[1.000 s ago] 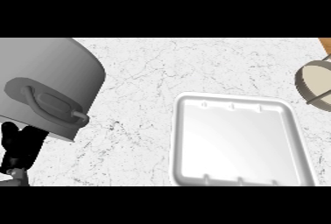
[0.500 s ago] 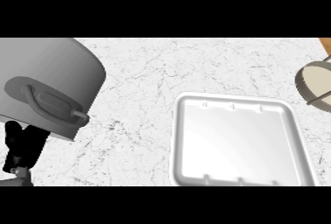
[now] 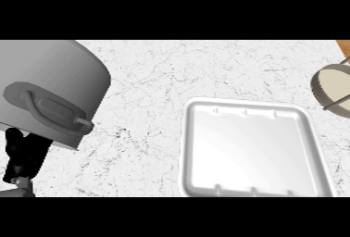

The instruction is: Pick the sweet potato from the tray and place it in the tiered basket

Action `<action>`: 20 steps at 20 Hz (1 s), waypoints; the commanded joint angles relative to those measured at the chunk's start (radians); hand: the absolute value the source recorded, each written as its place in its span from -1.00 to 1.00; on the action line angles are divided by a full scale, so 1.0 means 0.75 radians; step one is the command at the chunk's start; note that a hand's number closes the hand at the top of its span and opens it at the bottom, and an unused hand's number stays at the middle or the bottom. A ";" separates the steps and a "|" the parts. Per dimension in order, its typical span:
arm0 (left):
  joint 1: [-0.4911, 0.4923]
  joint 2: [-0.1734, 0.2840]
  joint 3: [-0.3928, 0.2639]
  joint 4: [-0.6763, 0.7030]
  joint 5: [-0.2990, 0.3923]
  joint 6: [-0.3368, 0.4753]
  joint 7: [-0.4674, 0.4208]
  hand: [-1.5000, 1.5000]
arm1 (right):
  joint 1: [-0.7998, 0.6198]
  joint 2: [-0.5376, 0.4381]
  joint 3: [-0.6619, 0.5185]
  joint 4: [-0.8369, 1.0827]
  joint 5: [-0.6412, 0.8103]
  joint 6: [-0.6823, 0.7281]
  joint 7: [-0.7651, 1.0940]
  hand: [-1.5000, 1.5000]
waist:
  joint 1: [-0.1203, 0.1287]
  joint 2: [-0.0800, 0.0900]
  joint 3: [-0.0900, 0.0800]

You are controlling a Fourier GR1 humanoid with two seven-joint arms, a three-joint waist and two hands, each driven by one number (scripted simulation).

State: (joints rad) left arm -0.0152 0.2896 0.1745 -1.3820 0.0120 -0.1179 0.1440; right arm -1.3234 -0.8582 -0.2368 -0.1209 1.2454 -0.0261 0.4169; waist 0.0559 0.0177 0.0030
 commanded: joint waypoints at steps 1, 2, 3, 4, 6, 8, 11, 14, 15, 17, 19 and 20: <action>0.007 0.034 0.025 0.038 0.004 -0.022 0.001 0.00 | -0.020 -0.027 -0.065 -0.083 -0.064 -0.131 -0.017 -1.00 | -0.008 0.003 -0.001; 0.021 -0.021 -0.010 0.042 -0.004 -0.007 -0.014 0.00 | -0.014 -0.024 -0.076 -0.094 -0.073 -0.167 -0.018 -1.00 | -0.009 0.004 -0.001; 0.013 -0.021 -0.002 0.019 -0.007 0.016 0.019 0.00 | 0.004 -0.067 -0.108 -0.107 -0.102 -0.211 -0.051 -1.00 | -0.017 0.001 0.000; 0.058 -0.035 -0.023 0.026 -0.038 0.023 -0.030 0.00 | -0.004 -0.059 -0.123 -0.120 -0.114 -0.246 -0.002 -1.00 | -0.017 -0.001 -0.001; 0.034 -0.046 -0.022 0.023 -0.026 0.027 0.005 0.00 | -0.045 -0.067 -0.157 -0.133 -0.140 -0.259 0.086 -1.00 | -0.020 -0.003 -0.002; 0.035 -0.026 -0.002 0.018 -0.011 0.016 0.027 0.00 | -0.075 -0.131 -0.202 -0.135 -0.184 -0.189 0.122 -1.00 | -0.042 -0.014 -0.003; 0.047 0.018 0.040 0.015 0.032 -0.033 0.029 0.00 | -0.056 -0.168 -0.303 -0.141 -0.279 -0.232 0.176 -1.00 | -0.049 -0.016 -0.003; 0.084 0.018 0.071 0.019 0.029 -0.007 -0.008 0.00 | -0.023 -0.221 -0.445 -0.168 -0.433 -0.233 0.103 -1.00 | -0.080 -0.031 -0.002; 0.110 0.025 0.081 0.020 0.033 -0.014 -0.018 0.00 | 0.019 -0.242 -0.492 -0.194 -0.484 -0.266 0.018 -1.00 | -0.095 -0.037 -0.002; 0.105 -0.029 0.032 -0.007 -0.002 0.031 0.021 0.00 | 0.071 -0.275 -0.574 -0.219 -0.575 -0.269 -0.068 -1.00 | -0.112 -0.038 0.000; 0.120 0.030 0.078 -0.003 0.028 -0.013 0.021 0.00 | 0.103 -0.316 -0.621 -0.262 -0.643 -0.187 -0.124 -1.00 | -0.125 -0.046 -0.003; 0.159 0.017 0.092 0.003 0.038 -0.012 -0.015 0.00 | 0.131 -0.328 -0.660 -0.272 -0.687 -0.166 -0.147 -1.00 | -0.137 -0.052 -0.003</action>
State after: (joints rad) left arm 0.0607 0.3006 0.2265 -1.3907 0.0279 -0.1169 0.1354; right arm -1.2776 -1.0555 -0.6386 -0.2882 0.8381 -0.1901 0.3844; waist -0.0256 -0.0151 0.0038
